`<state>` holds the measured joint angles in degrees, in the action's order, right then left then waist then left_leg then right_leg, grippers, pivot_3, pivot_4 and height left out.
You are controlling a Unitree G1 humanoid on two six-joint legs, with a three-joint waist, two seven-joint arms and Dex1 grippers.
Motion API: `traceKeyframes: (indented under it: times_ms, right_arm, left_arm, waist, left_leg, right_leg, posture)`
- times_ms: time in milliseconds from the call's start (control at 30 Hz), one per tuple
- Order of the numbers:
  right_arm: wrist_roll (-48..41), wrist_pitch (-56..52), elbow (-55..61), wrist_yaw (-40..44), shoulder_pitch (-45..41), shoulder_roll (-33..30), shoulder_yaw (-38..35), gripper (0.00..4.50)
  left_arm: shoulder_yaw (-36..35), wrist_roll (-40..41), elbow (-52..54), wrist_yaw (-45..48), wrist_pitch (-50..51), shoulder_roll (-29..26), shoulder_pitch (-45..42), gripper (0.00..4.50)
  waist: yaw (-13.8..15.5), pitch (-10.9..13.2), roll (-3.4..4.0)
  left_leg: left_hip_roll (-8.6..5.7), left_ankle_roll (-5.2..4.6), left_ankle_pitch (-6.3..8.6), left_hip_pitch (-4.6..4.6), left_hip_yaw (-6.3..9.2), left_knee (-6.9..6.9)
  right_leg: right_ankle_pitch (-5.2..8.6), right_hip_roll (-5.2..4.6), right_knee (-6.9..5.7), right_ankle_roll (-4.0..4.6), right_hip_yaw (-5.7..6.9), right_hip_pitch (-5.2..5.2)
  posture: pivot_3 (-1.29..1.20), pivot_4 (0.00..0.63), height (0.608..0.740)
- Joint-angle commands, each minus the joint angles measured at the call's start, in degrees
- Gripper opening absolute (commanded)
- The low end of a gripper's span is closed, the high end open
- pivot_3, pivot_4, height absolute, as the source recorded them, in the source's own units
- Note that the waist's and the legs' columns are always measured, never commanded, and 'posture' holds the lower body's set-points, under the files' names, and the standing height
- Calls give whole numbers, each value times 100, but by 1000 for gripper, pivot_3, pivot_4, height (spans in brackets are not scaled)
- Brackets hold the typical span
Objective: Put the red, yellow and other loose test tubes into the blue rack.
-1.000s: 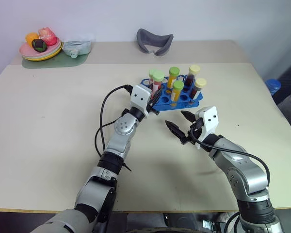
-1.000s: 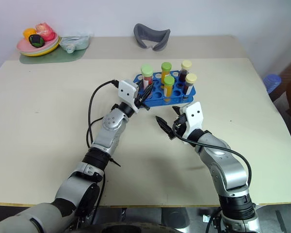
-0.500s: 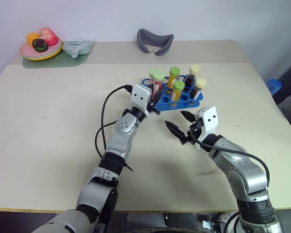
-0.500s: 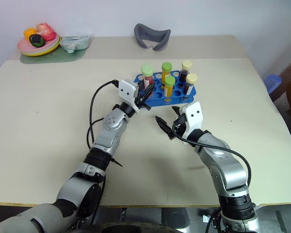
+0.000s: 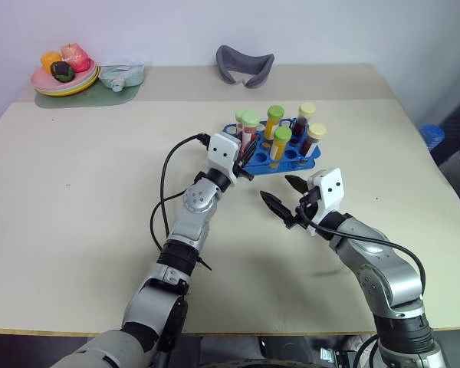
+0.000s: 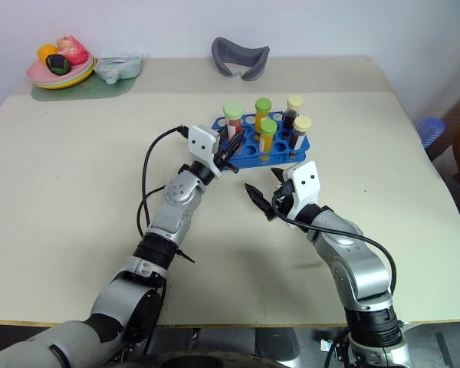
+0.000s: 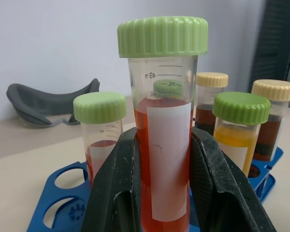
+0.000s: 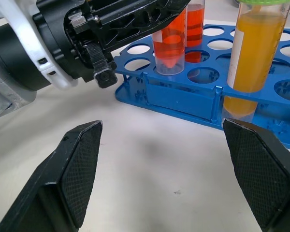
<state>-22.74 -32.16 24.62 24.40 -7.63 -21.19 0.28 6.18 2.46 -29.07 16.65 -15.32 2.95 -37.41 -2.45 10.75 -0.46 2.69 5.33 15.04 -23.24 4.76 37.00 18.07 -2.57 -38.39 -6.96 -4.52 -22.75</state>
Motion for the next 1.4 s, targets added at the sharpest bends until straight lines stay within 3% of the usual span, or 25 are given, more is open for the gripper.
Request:
traceKeyframes:
  times_ms: [33,1267,1400]
  right_arm:
    - [-33,57,207,2,-79,29,-20,4065]
    - [-35,38,244,10,-42,34,7,4065]
    - [-31,56,222,25,-53,33,11,4065]
  left_arm:
    - [-32,-55,20,-60,-23,-21,-14,733]
    - [-26,78,114,219,120,161,41,733]
    - [-71,177,242,286,156,127,86,2744]
  waist:
    - [-1,0,0]
    - [10,0,-1]
    - [8,0,-1]
  left_leg:
    - [0,0,0,0,0,0]
    - [0,0,0,-1,1,-1]
    - [0,0,0,-1,1,-1]
  right_leg:
    - [0,0,0,0,0,0]
    - [0,0,4,0,1,1]
    - [0,0,4,0,1,2]
  posture:
    - [0,150,740]
    - [0,150,740]
    - [0,150,740]
